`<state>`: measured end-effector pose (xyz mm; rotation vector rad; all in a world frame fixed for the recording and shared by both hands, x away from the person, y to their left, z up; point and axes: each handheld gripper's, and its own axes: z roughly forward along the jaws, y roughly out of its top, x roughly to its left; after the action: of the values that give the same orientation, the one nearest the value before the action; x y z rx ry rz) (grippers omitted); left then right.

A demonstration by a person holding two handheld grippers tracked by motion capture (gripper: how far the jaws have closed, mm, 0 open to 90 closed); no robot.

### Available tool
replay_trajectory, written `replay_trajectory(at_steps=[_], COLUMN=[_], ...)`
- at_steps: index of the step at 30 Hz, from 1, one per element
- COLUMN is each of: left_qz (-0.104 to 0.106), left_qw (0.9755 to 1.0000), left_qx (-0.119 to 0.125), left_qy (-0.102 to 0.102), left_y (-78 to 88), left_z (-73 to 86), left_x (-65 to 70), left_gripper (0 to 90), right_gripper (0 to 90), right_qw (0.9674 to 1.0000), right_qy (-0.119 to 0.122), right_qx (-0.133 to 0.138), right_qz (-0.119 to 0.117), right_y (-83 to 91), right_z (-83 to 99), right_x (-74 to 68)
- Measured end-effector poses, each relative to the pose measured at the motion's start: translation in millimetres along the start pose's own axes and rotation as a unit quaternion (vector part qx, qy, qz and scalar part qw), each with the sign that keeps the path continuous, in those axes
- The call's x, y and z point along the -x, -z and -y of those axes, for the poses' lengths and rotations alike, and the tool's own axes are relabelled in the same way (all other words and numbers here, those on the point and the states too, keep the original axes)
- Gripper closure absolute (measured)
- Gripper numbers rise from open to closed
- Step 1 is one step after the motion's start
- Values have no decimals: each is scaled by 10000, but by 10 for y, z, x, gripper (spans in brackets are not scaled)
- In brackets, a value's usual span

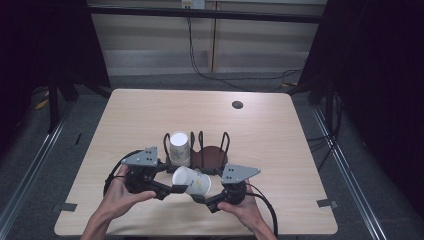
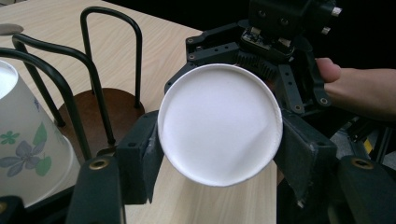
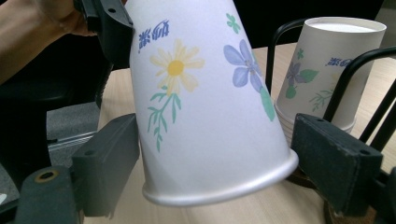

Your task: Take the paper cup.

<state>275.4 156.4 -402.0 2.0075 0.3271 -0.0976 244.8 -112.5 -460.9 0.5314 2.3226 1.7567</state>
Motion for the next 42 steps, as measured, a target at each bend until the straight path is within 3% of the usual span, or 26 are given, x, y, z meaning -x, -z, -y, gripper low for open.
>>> replay_trajectory(at_steps=[32,40,42], left_qz=[45,-107,-98], left_qw=[9998,9997,9998], left_qx=[201,208,199], left_qy=[65,42,28], left_y=[-46,-33,-31], left_z=[19,14,17], left_x=[-4,-1,-3], left_gripper=[353,171,166], right_gripper=[267,268,268], right_qw=[9994,9997,9997], right_qy=[292,141,124], right_qx=[-159,-174,-185], right_qz=[3,6,24], right_y=[32,93,101], right_z=[-2,-17,-18], right_x=[0,26,32])
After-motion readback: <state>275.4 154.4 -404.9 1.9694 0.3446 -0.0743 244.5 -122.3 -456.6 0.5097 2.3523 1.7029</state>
